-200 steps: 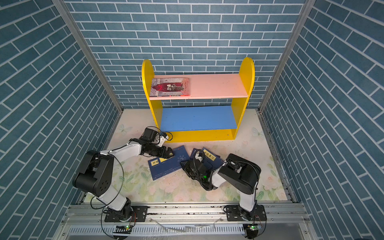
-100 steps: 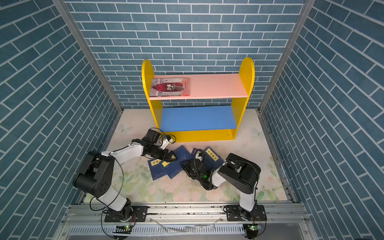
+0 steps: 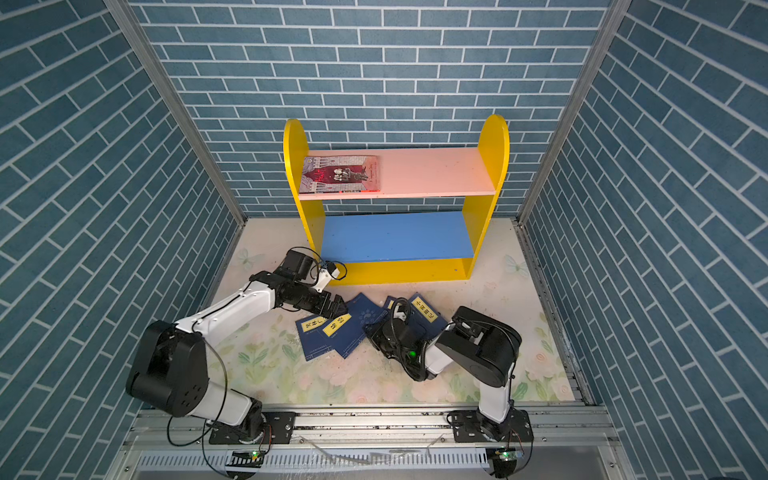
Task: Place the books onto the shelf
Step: 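Close the right gripper on the upright book's edge and lift it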
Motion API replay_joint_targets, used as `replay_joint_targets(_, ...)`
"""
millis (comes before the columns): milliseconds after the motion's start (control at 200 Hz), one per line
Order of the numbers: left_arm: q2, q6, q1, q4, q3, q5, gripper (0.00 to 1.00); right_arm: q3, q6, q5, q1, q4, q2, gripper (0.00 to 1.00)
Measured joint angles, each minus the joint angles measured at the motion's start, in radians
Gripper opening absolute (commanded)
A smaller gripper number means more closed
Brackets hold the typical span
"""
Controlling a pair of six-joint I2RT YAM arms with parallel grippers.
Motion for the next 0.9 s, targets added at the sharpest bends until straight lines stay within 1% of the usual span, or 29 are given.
replay_joint_targets(185, -0.134, 0.001, 0.089, -0.1, 0.039, 0.009, 1.0, 0.0, -0.044, -0.031, 0.003, -0.073, -0.077, 0.0)
replay_joint_targets(380, -0.245, -0.028, 0.193, -0.156, 0.123, 0.051, 1.0, 0.024, -0.109, -0.087, 0.013, -0.22, -0.21, 0.0)
replay_joint_targets(490, -0.263, -0.064, 0.253, -0.162, 0.18, 0.069, 1.0, 0.06, -0.164, -0.105, 0.016, -0.348, -0.324, 0.0)
replay_joint_targets(590, -0.263, -0.101, 0.296, -0.153, 0.227, 0.082, 1.0, 0.126, -0.222, -0.106, 0.016, -0.484, -0.435, 0.0)
replay_joint_targets(730, -0.27, -0.159, 0.338, -0.121, 0.241, 0.1, 1.0, 0.194, -0.288, -0.098, 0.001, -0.596, -0.574, 0.0)
replay_joint_targets(820, -0.271, -0.192, 0.348, -0.103, 0.241, 0.114, 1.0, 0.237, -0.323, -0.088, -0.021, -0.658, -0.621, 0.0)
replay_joint_targets(900, -0.273, -0.213, 0.349, -0.093, 0.241, 0.124, 1.0, 0.275, -0.353, -0.084, -0.048, -0.709, -0.633, 0.0)
